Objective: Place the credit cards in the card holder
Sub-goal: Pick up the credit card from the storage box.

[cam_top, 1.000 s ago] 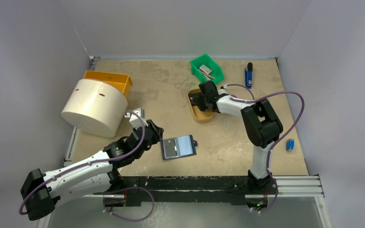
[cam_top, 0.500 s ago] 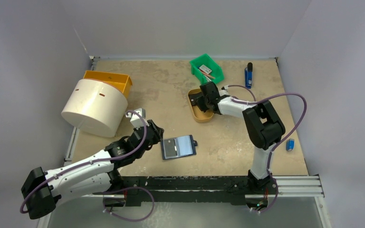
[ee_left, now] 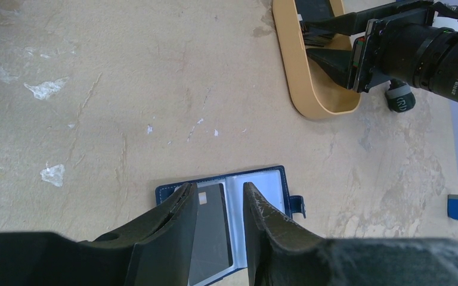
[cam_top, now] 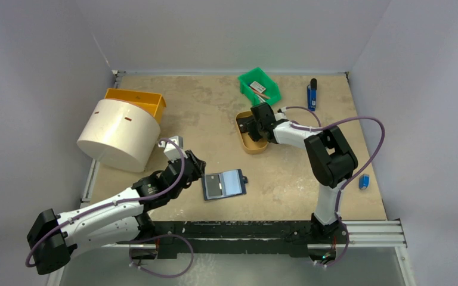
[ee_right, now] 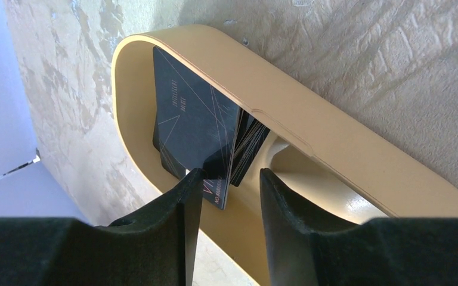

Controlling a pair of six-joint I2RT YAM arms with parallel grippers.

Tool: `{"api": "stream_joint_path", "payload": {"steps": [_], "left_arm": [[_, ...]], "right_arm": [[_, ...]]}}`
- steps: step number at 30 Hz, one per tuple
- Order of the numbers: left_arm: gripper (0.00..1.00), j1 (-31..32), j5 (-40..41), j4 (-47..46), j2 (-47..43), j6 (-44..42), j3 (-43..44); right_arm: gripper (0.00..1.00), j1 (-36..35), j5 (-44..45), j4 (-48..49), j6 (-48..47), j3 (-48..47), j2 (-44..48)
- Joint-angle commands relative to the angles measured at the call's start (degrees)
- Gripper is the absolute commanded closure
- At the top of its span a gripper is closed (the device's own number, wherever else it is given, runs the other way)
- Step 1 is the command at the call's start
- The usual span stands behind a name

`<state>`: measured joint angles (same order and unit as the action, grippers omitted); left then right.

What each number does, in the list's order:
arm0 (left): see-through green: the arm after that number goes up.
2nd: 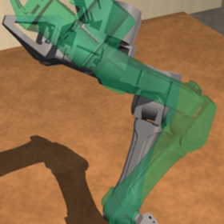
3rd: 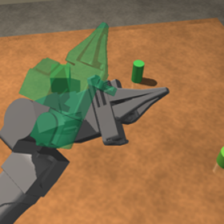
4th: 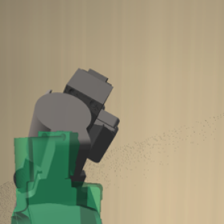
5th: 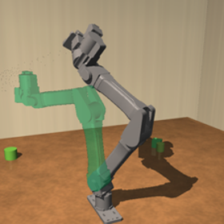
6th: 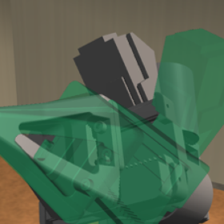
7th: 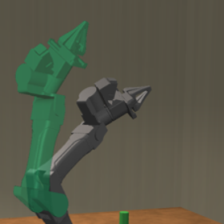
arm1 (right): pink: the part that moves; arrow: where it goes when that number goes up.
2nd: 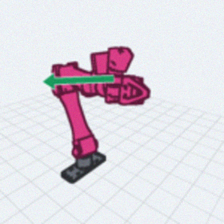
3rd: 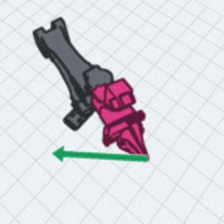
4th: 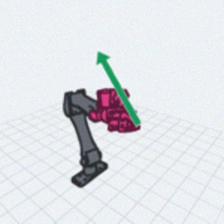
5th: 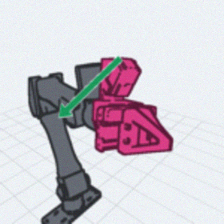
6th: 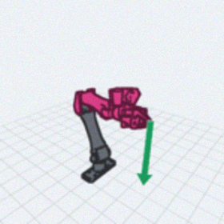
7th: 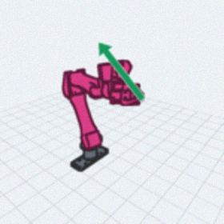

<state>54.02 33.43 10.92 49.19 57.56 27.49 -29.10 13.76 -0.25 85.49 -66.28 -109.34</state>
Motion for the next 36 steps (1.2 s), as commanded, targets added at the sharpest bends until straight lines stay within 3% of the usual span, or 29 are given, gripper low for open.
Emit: {"api": "stream_joint_path", "payload": {"steps": [1,11,22,31,36], "left_arm": [[0.67,-0.04,0.35,-2.13,-0.31,0.54,0.02],[0.67,-0.05,0.41,-2.14,-0.32,0.67,-0.10],[0.67,-0.05,0.45,-1.70,-0.52,0.67,0.10],[0.67,-0.05,0.57,-1.86,0.32,0.39,0.61],[0.67,-0.05,0.33,-2.14,1.11,-0.05,1.06]], "right_arm": [[0.58,0.31,0.10,-0.01,1.07,-1.95,0.84],[0.64,0.42,-0.05,3.61,3.70,-2.51,0.37],[0.61,1.24,-1.36,7.31,5.24,-1.57,-0.08],[0.44,1.22,-1.19,-4.29,2.08,-4.03,2.66],[0.42,1.33,-0.08,-5.70,2.35,-5.10,1.57]]}}
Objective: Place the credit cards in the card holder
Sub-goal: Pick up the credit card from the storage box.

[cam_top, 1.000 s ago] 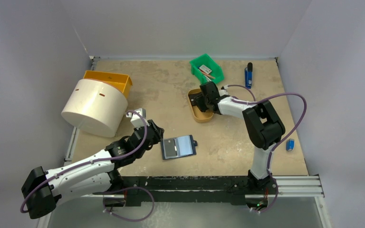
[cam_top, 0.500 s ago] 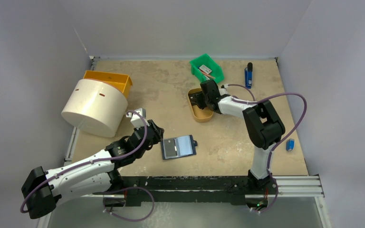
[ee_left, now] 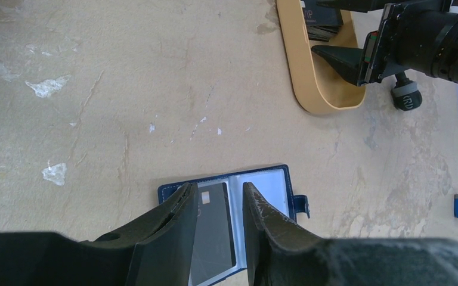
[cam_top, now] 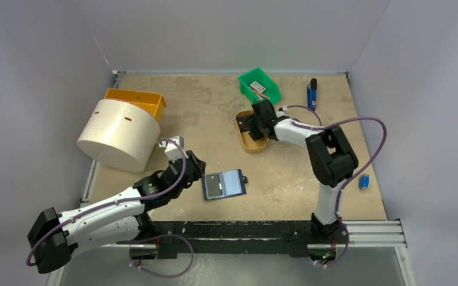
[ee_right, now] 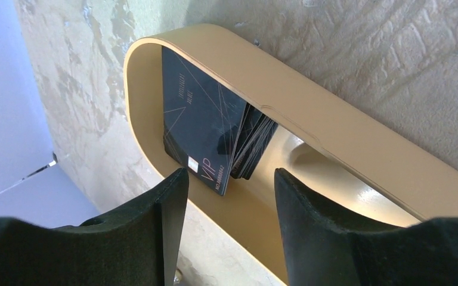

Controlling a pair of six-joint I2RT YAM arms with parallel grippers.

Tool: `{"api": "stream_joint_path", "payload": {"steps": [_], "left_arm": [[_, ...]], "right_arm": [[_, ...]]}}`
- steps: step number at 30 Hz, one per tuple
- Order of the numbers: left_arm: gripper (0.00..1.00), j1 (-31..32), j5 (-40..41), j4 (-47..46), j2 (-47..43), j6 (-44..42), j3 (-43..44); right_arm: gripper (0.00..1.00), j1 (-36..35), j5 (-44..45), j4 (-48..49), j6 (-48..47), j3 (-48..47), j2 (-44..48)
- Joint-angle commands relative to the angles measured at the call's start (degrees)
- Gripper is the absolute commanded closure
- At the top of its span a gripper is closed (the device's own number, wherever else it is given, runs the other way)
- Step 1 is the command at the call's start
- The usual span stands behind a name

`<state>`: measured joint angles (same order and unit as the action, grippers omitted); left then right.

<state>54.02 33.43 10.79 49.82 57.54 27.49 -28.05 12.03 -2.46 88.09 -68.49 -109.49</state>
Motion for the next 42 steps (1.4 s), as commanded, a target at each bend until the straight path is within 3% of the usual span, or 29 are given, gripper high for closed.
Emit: {"api": "stream_joint_path", "payload": {"steps": [1,16,42], "left_arm": [[0.67,-0.01,0.28,-1.93,0.67,0.01,1.12],[0.68,0.00,0.85,-1.25,-0.17,0.56,0.43],[0.68,-0.03,0.05,-2.00,0.73,0.91,0.23]], "right_arm": [[0.42,0.27,1.94,-4.09,-0.09,-3.55,1.14],[0.41,0.80,3.52,-7.17,0.32,-7.89,-3.84],[0.65,0.97,2.91,-3.39,-0.80,-0.68,-0.36]]}}
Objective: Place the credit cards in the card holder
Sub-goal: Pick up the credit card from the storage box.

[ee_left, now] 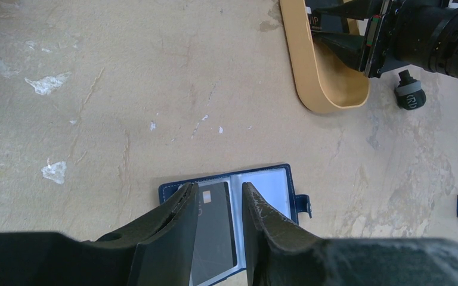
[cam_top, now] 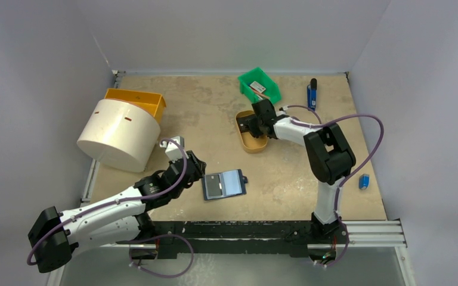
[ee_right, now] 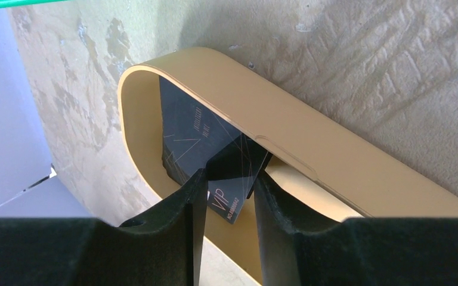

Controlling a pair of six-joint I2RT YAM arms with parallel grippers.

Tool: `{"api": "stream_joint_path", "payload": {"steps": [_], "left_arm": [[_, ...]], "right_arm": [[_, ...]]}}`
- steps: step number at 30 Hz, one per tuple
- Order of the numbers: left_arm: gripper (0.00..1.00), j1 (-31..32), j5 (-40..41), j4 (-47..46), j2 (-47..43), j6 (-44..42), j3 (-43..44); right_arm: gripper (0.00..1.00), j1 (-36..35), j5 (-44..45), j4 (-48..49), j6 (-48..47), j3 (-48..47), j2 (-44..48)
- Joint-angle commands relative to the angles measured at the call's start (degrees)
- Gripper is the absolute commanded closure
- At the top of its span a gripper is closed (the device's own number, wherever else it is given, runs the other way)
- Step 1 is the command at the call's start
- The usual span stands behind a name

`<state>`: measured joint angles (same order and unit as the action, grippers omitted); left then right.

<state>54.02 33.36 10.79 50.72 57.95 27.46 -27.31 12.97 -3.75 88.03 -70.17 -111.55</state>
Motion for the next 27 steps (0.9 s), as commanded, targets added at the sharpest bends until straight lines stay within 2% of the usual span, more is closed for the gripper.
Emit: {"api": "stream_joint_path", "payload": {"steps": [1,7,20,27], "left_arm": [[0.68,-0.02,0.16,-1.92,-0.25,0.49,0.23],[0.68,-0.05,0.30,-1.94,-0.29,0.58,0.22],[0.68,-0.04,-0.09,-2.13,-0.06,0.58,0.22],[0.68,-0.05,-0.12,-2.17,-0.09,0.67,0.20]], "right_arm": [[0.66,0.17,1.98,-1.99,-0.75,1.00,1.69],[0.72,0.18,1.82,-1.96,-1.11,1.04,2.28],[0.74,0.24,1.67,-1.66,-1.52,3.38,4.87],[0.83,0.24,1.95,-1.52,-2.09,3.64,5.95]]}}
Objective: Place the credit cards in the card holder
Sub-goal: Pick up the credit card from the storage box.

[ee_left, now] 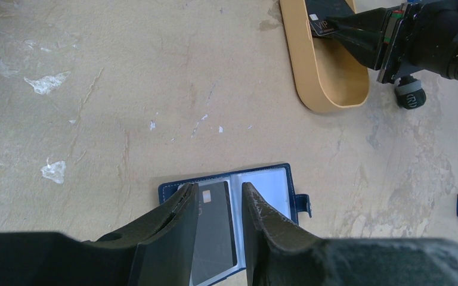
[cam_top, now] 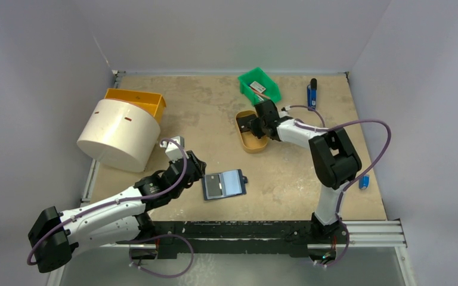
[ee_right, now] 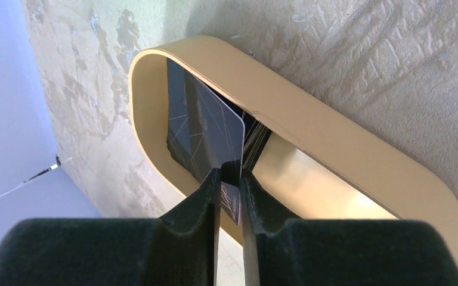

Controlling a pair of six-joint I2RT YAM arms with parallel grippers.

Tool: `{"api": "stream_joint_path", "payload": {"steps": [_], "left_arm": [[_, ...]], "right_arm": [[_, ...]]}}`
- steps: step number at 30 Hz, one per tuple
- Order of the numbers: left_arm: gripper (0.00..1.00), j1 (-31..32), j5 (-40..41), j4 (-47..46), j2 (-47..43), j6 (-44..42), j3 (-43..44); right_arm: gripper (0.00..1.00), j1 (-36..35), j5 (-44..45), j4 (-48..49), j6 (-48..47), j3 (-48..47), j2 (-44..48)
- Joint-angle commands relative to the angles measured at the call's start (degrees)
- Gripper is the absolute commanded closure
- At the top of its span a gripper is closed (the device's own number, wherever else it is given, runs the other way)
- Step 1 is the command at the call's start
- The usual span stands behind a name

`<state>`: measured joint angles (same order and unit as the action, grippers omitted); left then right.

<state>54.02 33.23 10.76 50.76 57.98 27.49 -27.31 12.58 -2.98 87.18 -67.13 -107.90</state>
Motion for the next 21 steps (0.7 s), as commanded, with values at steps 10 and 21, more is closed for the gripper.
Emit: {"api": "stream_joint_path", "payload": {"steps": [10,21], "left_arm": [[0.69,-0.05,0.13,-2.09,-0.05,0.48,0.45],[0.69,-0.03,2.27,0.62,-2.11,-0.66,1.97]], "right_arm": [[0.98,0.23,4.02,-3.18,-3.78,-2.09,4.77],[1.00,0.24,6.76,-6.78,-20.92,-8.37,13.01]]}}
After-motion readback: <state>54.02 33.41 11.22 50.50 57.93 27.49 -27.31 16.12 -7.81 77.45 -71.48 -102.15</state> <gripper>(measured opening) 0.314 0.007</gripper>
